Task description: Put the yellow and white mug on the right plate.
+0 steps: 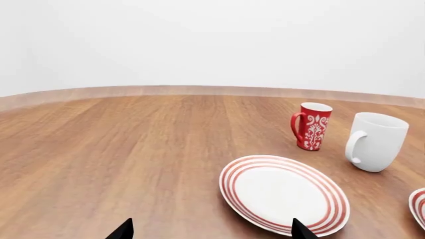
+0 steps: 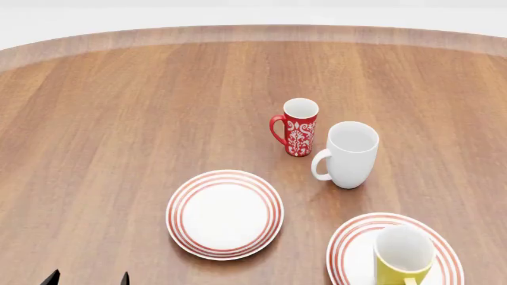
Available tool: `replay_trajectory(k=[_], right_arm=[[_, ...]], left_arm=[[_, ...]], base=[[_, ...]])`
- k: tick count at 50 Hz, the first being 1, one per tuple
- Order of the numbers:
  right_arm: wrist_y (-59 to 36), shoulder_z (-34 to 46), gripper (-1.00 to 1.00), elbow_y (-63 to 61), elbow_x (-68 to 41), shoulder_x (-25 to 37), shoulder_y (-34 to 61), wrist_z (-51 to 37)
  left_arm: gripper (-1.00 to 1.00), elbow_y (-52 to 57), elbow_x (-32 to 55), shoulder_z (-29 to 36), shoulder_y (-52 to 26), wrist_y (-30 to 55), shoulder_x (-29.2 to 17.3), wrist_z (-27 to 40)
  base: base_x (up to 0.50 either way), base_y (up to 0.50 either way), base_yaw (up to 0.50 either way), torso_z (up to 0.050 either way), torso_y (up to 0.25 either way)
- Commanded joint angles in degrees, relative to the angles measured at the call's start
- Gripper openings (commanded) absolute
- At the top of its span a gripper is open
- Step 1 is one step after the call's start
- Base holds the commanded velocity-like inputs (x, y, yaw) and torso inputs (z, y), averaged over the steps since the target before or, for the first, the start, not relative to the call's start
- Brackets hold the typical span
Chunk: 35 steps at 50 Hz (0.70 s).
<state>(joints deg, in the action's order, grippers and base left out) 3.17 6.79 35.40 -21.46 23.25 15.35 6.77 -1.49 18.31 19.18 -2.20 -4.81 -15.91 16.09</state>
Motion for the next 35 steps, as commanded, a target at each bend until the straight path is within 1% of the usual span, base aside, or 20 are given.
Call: replay_trajectory(k=[1, 11, 12, 35], right_arm=[[-0.1, 0.0, -1.00, -0.2, 0.4, 0.1, 0.3, -0.1], [0.0, 0.0, -1.00, -0.3, 0.2, 0.1, 0.1, 0.0], [-0.1, 0.0, 1.00, -0.2, 0.2, 0.0, 0.1, -0.1], [-0.9, 0.1, 1.00, -2.5, -0.3, 0.3, -0.7, -0.2]], left_arm=[[1.00, 0.0, 0.2, 0.3, -0.2, 0.0, -0.1, 0.0], [1.00, -0.1, 0.3, 0.4, -0.2, -0.2, -0.2, 0.1], [1.00, -0.1, 0.3, 0.4, -0.2, -0.2, -0.2, 0.1], [1.00, -0.6, 0.7, 0.6, 0.0, -0.8, -0.4, 0.5]], base=[[0.00, 0.00, 0.00, 0.000, 0.000], [0.00, 0.00, 0.00, 0.000, 0.000], [0.00, 0.00, 0.00, 0.000, 0.000], [0.00, 0.00, 0.00, 0.000, 0.000]])
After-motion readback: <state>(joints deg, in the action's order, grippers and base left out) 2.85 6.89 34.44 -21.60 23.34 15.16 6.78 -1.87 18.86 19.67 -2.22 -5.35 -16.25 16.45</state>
